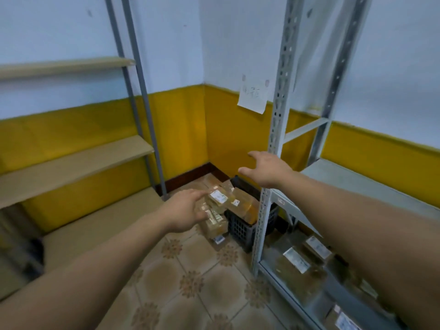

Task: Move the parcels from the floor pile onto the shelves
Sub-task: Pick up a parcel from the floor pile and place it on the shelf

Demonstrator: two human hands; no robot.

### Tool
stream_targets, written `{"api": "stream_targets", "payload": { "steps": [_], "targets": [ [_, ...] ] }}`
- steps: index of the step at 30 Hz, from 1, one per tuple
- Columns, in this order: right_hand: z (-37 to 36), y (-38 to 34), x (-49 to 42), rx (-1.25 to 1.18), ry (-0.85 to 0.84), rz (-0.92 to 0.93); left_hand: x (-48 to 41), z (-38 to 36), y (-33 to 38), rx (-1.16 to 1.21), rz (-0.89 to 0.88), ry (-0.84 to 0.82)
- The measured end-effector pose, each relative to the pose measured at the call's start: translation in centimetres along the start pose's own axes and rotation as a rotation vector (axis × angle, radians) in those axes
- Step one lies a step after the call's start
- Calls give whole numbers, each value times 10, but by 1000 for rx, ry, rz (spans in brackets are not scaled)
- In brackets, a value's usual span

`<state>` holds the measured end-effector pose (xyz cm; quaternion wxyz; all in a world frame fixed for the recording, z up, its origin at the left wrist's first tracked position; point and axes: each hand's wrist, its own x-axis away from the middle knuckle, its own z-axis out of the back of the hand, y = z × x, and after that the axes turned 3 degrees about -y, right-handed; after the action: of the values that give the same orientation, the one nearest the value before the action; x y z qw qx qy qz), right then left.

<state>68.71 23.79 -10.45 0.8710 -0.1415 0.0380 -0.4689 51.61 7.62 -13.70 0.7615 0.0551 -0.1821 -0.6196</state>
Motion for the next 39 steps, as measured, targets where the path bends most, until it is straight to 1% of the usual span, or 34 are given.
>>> {"api": "stream_targets", "payload": {
  "steps": [4,10,15,18,20,24,27,30,34,39],
  "targets": [
    [-23,-20,-60,-14,-41,35,-40,6,-37,15,32,-28],
    [-48,-25,-165,-41,-105,34,-125,21,-87,58,100,-58],
    [-64,-23,-231,-49,-186,-14,-182,29,-128,82,143,-110],
    [-76,-18,-262,-62,-225,-60,-221,32,-149,104,133,-155],
    [-83,-13,-284,-88,-223,-112,-253,33,-162,121,116,-196],
    [-100,-2,-328,-116,-229,-261,-323,38,-189,109,22,-268],
    [-115,5,-360,-153,-247,-379,-377,40,-214,66,-96,-368],
    [-126,12,-383,-206,-245,-498,-433,40,-234,109,-154,-455],
    [-140,32,-398,-312,-263,-655,-498,29,-236,118,-164,-533],
    [-160,86,-428,-415,-260,-813,-577,-1,-217,76,-144,-649]
  ]
}}
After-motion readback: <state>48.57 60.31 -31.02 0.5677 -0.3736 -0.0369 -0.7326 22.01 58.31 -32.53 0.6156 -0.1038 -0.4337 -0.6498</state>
